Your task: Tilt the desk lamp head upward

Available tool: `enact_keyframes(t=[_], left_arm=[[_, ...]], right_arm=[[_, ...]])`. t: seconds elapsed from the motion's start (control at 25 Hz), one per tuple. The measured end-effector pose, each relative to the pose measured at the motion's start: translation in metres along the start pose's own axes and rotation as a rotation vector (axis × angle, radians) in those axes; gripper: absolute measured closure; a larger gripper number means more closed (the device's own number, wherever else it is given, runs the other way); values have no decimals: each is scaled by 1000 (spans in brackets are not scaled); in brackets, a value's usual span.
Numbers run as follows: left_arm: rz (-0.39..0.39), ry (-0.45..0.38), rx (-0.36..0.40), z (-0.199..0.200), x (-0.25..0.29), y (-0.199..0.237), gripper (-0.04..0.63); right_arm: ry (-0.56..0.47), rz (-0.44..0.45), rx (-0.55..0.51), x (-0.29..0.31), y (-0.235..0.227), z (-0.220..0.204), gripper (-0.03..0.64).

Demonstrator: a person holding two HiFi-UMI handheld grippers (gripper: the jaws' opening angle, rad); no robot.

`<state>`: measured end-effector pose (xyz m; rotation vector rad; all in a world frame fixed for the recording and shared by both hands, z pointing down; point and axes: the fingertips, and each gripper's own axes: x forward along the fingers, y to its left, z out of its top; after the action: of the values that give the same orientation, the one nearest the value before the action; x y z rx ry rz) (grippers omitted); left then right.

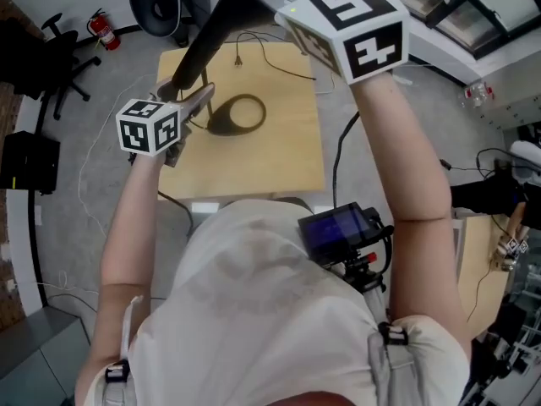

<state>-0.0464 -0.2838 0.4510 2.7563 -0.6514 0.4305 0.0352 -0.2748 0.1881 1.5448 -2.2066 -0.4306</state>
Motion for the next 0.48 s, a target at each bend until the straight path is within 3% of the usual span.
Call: enact_keyframes(t=[0.48], left_arm=[[33, -82, -54, -1, -26, -2, 336]], right_arm=[[24, -27, 43, -13, -10, 6, 362]])
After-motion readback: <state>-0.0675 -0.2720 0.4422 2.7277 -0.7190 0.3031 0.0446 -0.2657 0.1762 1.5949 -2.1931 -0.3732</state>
